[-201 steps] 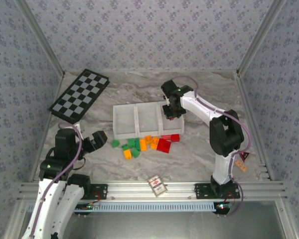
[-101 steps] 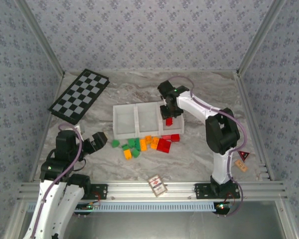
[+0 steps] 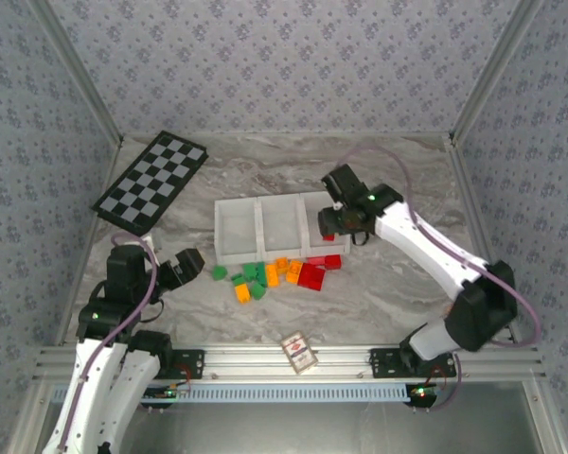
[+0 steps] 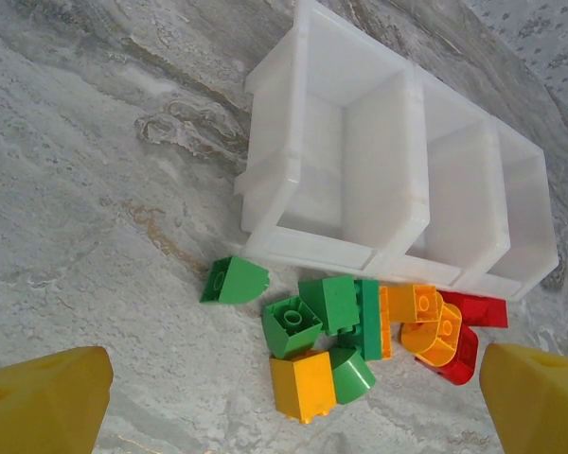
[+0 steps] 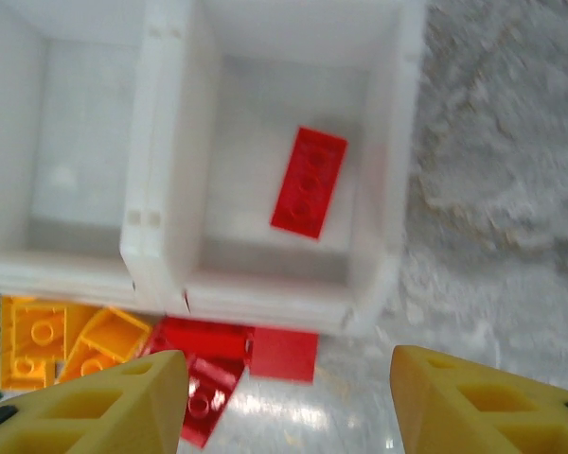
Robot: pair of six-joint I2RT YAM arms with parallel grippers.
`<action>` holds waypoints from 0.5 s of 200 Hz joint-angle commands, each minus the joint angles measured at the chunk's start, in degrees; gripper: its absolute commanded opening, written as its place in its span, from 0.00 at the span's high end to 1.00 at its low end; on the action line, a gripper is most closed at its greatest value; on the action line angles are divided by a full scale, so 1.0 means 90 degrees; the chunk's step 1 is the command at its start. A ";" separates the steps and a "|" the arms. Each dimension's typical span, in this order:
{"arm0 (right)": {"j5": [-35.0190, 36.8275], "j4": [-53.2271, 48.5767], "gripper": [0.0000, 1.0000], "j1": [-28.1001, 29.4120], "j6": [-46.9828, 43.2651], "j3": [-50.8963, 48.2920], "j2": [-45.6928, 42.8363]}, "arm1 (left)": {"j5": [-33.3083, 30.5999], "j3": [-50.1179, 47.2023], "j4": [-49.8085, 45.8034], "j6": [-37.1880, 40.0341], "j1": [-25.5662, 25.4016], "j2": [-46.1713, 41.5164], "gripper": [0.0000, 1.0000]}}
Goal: Sort the legos into containers by color
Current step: Place the lego in the container, then rotate the container at the center of the table.
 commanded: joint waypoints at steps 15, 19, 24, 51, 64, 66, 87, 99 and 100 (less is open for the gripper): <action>-0.0343 0.0311 0.36 0.0040 0.0754 -0.1438 -0.0768 | -0.0006 0.0033 0.0176 -0.0027 -0.0021 0.0012 0.00; -0.0424 0.0328 0.36 0.0022 0.0807 -0.1562 -0.0785 | -0.0016 0.0027 0.0171 -0.0023 -0.0017 0.0012 0.00; -0.0495 0.0355 0.36 -0.0005 0.0822 -0.1692 -0.0782 | -0.0018 0.0023 0.0178 -0.0037 -0.0016 0.0012 0.00; -0.0795 0.0757 0.35 -0.0088 0.0828 -0.2165 -0.0599 | 0.0004 0.0023 0.0189 -0.0032 -0.0015 0.0022 0.00; -0.1042 0.0998 0.36 -0.0165 0.0804 -0.2321 -0.0452 | 0.0029 0.0013 0.0180 -0.0045 -0.0028 0.0022 0.00; -0.1071 0.1032 0.35 -0.0181 0.0802 -0.2336 -0.0438 | 0.0030 0.0013 0.0175 -0.0047 -0.0020 0.0022 0.00; -0.1445 0.1477 0.36 -0.0407 0.0708 -0.2473 -0.0193 | -0.0023 0.0003 0.0133 -0.0059 -0.0016 0.0005 0.00; -0.1654 0.1770 0.36 -0.0551 0.0539 -0.2510 -0.0053 | -0.0035 -0.0006 0.0136 -0.0077 -0.0018 0.0002 0.00; -0.1669 0.1789 0.36 -0.0564 0.0517 -0.2515 -0.0043 | -0.0041 -0.0007 0.0134 -0.0077 -0.0021 0.0002 0.00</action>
